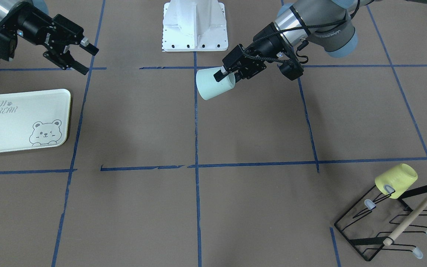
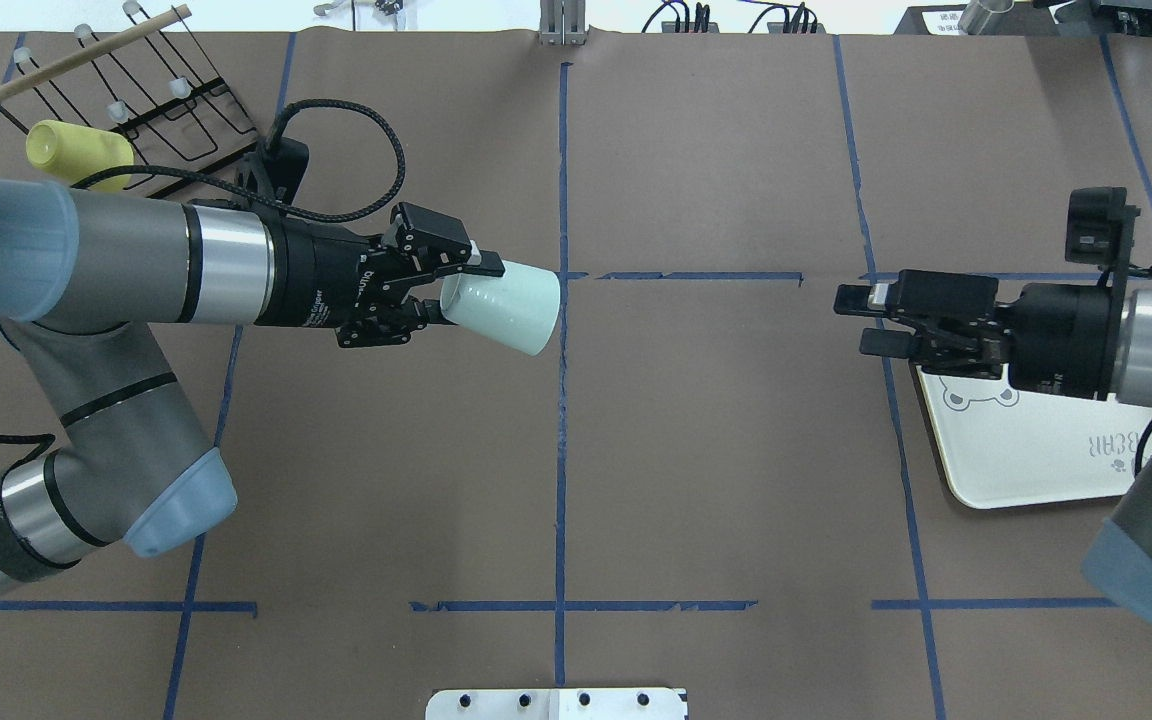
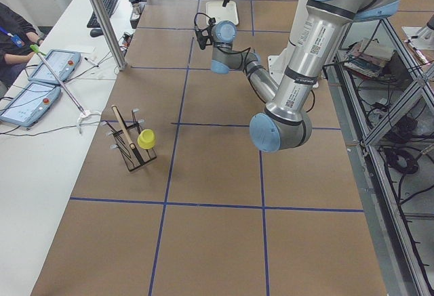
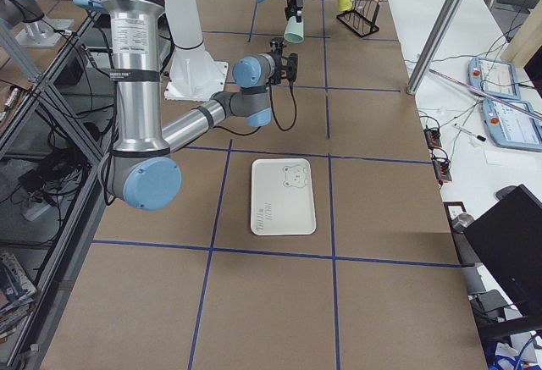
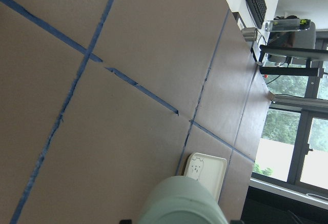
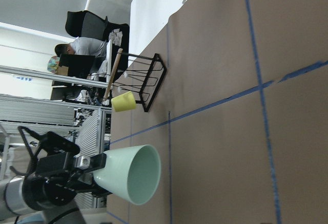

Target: Left arm grabs green cup and hands to right arm on tray

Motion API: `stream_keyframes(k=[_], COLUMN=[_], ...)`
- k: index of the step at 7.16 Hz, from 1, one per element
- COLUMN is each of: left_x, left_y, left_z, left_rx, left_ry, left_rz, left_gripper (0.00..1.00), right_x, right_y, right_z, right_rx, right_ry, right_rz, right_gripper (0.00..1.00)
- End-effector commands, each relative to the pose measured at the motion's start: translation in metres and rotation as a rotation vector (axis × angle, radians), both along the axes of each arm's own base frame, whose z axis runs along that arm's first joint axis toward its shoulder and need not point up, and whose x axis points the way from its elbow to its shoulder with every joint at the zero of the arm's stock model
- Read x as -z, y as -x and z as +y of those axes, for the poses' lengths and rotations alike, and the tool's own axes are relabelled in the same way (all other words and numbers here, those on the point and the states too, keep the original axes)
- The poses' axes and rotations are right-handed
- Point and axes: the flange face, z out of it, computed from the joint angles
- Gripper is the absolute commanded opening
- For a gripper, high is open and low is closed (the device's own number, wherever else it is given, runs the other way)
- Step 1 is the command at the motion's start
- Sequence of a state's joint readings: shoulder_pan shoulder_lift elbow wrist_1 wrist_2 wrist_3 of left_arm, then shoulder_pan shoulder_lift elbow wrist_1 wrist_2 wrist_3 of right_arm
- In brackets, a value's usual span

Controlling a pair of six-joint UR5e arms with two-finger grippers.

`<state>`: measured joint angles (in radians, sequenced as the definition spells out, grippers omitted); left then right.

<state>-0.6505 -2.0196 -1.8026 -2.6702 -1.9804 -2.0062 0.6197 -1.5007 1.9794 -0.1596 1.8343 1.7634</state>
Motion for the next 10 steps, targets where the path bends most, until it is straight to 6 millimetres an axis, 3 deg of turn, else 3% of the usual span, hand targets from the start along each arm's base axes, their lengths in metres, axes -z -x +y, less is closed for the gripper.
stream_keyframes(k=[1,2,3,6,10], left_x=[0.004,-0.001,-0.004,0.001,0.008], left_y=[0.004,0.002,0.002,-0.013,-0.02], left_z=[0.006,0.01,0.012,0.041,0.061], left_rx=[-0.034,-0.06,-0.076,-0.162,-0.204], left_ry=[0.022,0.034,0.044,0.065,0.061], left_rz=[0.141,0.202,0.236,0.304,0.32], left_gripper=[0.11,0.11,0.11,0.11,0.11], right_x=[0.041,0.041,0.042,0.052,0.07], right_y=[0.054,0.062,0.064,0.066,0.076], right_z=[0.043,0.063,0.068,0.067,0.06], right_rx=[0.018,0.021,0.027,0.024,-0.003], right_ry=[-0.015,-0.014,-0.016,-0.019,-0.013], right_rz=[-0.188,-0.276,-0.301,-0.325,-0.358], right_gripper=[1.0,1.0,1.0,1.0,1.0])
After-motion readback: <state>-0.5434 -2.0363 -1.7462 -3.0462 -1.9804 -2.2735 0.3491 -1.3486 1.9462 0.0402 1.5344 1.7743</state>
